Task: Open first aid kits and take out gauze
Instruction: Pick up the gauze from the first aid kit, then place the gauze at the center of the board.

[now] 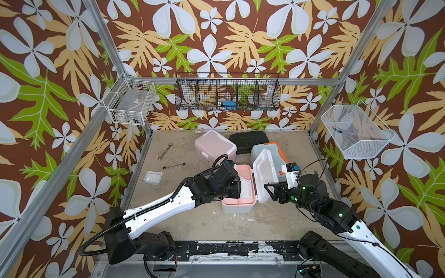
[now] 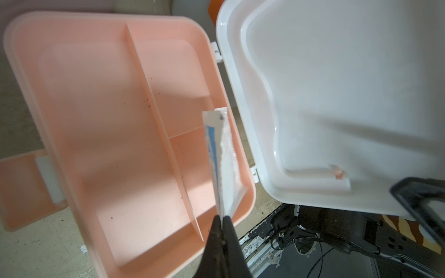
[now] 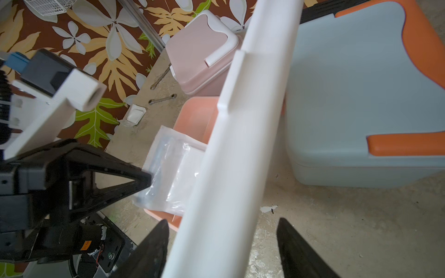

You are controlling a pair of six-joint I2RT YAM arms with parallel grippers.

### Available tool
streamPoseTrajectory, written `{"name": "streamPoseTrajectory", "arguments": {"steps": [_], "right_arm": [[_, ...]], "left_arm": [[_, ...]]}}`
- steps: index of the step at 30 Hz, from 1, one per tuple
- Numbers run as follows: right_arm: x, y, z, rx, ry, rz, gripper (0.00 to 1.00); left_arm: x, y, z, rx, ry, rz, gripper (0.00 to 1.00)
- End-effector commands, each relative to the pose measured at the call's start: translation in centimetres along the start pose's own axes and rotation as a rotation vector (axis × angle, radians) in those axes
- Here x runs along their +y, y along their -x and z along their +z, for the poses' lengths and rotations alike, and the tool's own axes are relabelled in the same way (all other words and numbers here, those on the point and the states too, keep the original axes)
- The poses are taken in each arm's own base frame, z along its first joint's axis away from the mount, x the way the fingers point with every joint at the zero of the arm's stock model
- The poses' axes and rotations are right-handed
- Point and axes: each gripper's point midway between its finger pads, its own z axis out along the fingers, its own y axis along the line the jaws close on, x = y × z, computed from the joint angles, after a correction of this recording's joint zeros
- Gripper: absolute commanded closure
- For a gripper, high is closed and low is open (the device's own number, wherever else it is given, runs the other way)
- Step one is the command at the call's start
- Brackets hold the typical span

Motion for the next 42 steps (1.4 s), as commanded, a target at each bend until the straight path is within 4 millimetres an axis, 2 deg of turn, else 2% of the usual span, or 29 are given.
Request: {"name": "streamPoseTrajectory", "arguments": {"steps": [1, 4, 7, 11, 15, 19, 24, 27, 31, 36, 42], "right_arm": [[-0.3, 0.0, 0.1, -0.004, -0.012, 0.004, 0.3], [-0.2, -0.1, 0.2, -0.002, -0.008, 0.004, 0.3], [-0.3, -0.2, 0.3, 0.0, -0.009, 0.004, 0.3], [-0.3, -0.2, 0.3, 0.0, -0.009, 0.004, 0.3], [-0.3, -0.3, 0.3, 0.001, -0.009, 0.003, 0.3], [-0.4, -0.4, 0.4, 0.004, -0.011, 0.005, 0.29], [-0.4, -0.6, 0.4, 0.008, -0.009, 0.003, 0.29], [-0.4, -0.6, 0.4, 0.008, -0.009, 0.001, 0.29], [-0.5, -0.7, 0.4, 0.009, -0.012, -0.001, 0.29], [-0.5, -0.7, 0.5, 0.007, -0.013, -0.003, 0.29], [-0.5, -0.5, 0.4, 0.005, -0.015, -0.012, 0.29]], "left_arm": [[1.1, 1.3, -1.5, -0.05, 0.055, 0.018, 1.0], [3.2, 3.0, -3.0, -0.107, 0.098, -0.009, 1.0], [6.7, 4.9, -4.9, -0.18, 0.148, -0.071, 1.0], [12.4, 7.1, -8.1, -0.305, 0.233, -0.18, 1.0], [18.9, 7.7, -10.1, -0.394, 0.324, -0.323, 1.0], [24.0, 7.3, -10.8, -0.457, 0.373, -0.47, 1.0], [30.2, 5.5, -10.6, -0.502, 0.528, -0.715, 1.0], [32.6, 4.6, -10.0, -0.509, 0.603, -0.822, 1.0], [34.9, 3.8, -9.1, -0.524, 0.659, -0.94, 1.0], [37.7, 2.5, -6.9, -0.501, 0.674, -1.089, 1.0], [39.9, 1.4, -4.4, -0.483, 0.652, -1.218, 1.0]]}}
